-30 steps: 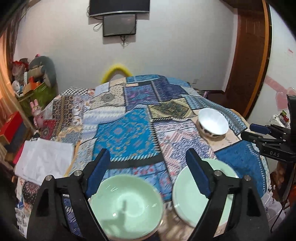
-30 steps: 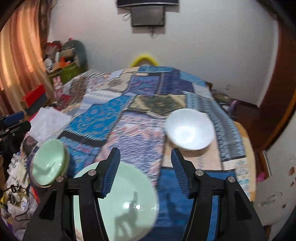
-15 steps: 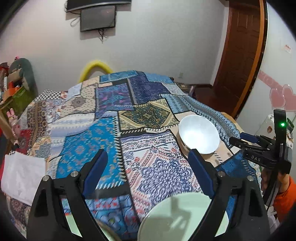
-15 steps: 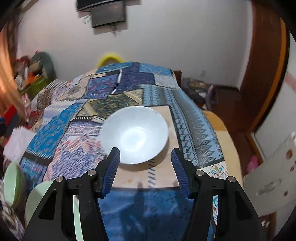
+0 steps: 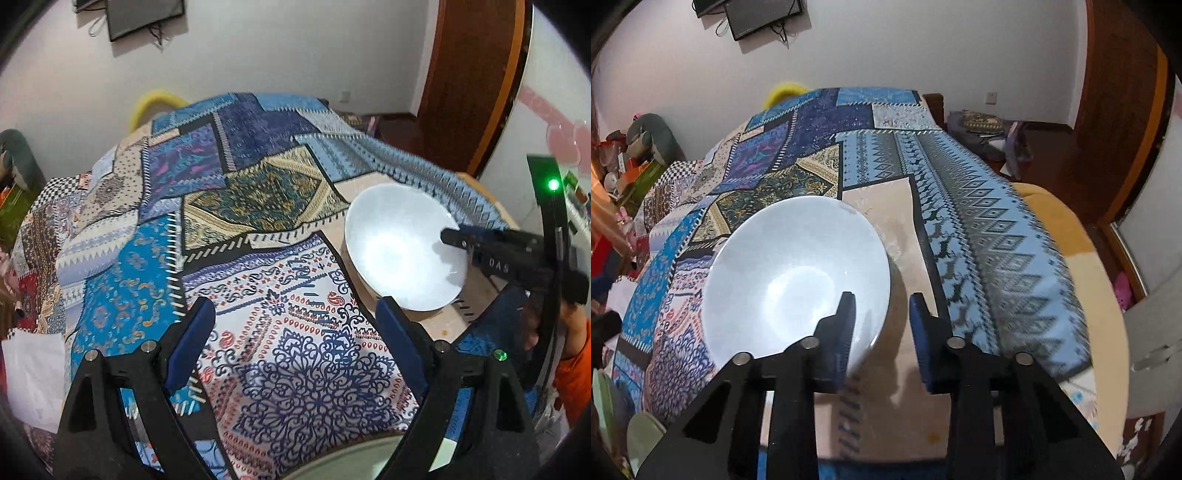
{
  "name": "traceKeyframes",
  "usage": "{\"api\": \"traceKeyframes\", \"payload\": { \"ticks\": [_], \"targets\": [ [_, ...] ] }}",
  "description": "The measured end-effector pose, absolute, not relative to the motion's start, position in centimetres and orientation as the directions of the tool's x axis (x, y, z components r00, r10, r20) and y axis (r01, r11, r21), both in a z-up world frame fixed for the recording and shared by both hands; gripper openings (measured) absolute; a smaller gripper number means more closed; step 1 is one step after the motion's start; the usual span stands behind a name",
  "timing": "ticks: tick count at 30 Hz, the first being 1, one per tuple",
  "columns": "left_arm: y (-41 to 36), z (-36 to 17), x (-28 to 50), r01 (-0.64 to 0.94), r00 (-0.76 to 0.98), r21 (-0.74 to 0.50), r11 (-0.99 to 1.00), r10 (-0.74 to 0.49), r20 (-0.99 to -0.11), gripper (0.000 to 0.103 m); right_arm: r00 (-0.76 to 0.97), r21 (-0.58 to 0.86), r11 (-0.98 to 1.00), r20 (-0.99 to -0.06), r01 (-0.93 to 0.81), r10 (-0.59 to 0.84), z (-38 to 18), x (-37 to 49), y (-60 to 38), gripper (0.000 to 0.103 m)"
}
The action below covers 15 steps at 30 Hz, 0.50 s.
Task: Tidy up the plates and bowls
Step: 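Grasp the rim of the white bowl with the left gripper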
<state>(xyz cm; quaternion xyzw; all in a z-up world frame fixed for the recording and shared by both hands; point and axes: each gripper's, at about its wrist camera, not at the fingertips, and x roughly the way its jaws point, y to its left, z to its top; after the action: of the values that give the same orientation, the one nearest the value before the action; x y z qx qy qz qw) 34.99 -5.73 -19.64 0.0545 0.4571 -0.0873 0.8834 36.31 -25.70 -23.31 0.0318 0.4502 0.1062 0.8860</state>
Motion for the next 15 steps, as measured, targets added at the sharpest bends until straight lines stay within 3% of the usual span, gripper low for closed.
{"api": "traceKeyframes", "payload": {
  "ticks": [8,13,15],
  "targets": [
    [-7.3,-21.2,36.5,0.232,0.537,0.016,0.973,-0.115,-0.836,0.089,0.524,0.165,0.965,-0.814,-0.202,0.249,-25.1,38.2,-25.0,0.011],
    [-8.2,-21.9,37.1,0.238,0.543,0.051,0.97,-0.09,-0.835,0.089,0.499,0.222,0.943,-0.805,-0.25,0.322,-25.1,37.3,-25.0,0.01],
    [-8.5,-22.3,37.3,0.24,0.533,0.055,0.969,-0.085,-0.842,0.083,0.491,0.223,0.935,-0.804,-0.274,0.335,-25.1,36.7,-24.6,0.011]
  ]
}}
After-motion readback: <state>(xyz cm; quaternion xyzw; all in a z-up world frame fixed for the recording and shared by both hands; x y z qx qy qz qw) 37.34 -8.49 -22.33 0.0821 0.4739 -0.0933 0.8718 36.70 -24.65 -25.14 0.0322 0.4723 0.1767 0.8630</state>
